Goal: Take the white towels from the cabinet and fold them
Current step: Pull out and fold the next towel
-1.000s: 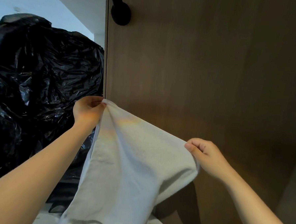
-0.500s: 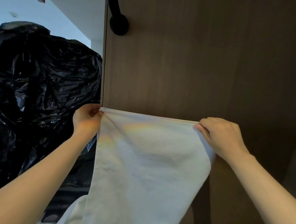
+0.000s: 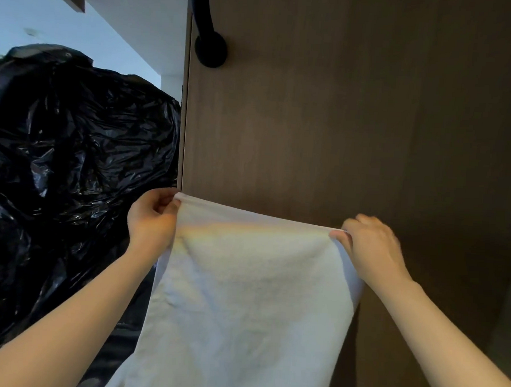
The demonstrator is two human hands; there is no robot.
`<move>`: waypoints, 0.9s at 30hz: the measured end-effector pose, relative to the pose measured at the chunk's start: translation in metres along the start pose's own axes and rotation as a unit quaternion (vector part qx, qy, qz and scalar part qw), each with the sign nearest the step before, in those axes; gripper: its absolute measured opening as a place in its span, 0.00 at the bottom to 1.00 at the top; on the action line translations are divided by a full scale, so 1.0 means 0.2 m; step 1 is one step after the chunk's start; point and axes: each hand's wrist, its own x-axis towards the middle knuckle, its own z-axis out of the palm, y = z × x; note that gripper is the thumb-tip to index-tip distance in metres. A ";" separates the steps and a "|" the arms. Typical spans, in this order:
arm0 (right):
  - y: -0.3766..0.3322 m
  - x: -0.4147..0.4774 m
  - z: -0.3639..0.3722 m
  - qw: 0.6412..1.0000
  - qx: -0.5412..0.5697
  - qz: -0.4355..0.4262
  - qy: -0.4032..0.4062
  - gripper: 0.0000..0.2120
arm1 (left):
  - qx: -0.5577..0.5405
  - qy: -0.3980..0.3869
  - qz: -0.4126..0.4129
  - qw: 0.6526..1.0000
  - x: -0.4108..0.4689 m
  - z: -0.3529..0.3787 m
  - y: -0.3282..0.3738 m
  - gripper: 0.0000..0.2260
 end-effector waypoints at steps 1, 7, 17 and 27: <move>0.00 -0.01 0.02 1.000 0.013 0.005 -0.011 0.16 | -0.005 -0.001 -0.003 1.000 -0.01 0.00 0.00 0.09; -0.05 -0.07 0.08 0.995 0.060 0.020 -0.076 0.13 | -0.025 -0.040 0.005 0.999 -0.10 -0.02 0.05 0.05; -0.46 -0.28 0.10 0.881 0.456 -0.033 -0.122 0.14 | -0.074 -0.175 -0.013 0.982 -0.53 0.10 0.06 0.04; -0.53 -0.50 0.17 0.811 0.574 0.060 -0.089 0.08 | -0.057 -0.239 -0.021 0.969 -0.76 0.03 -0.03 0.09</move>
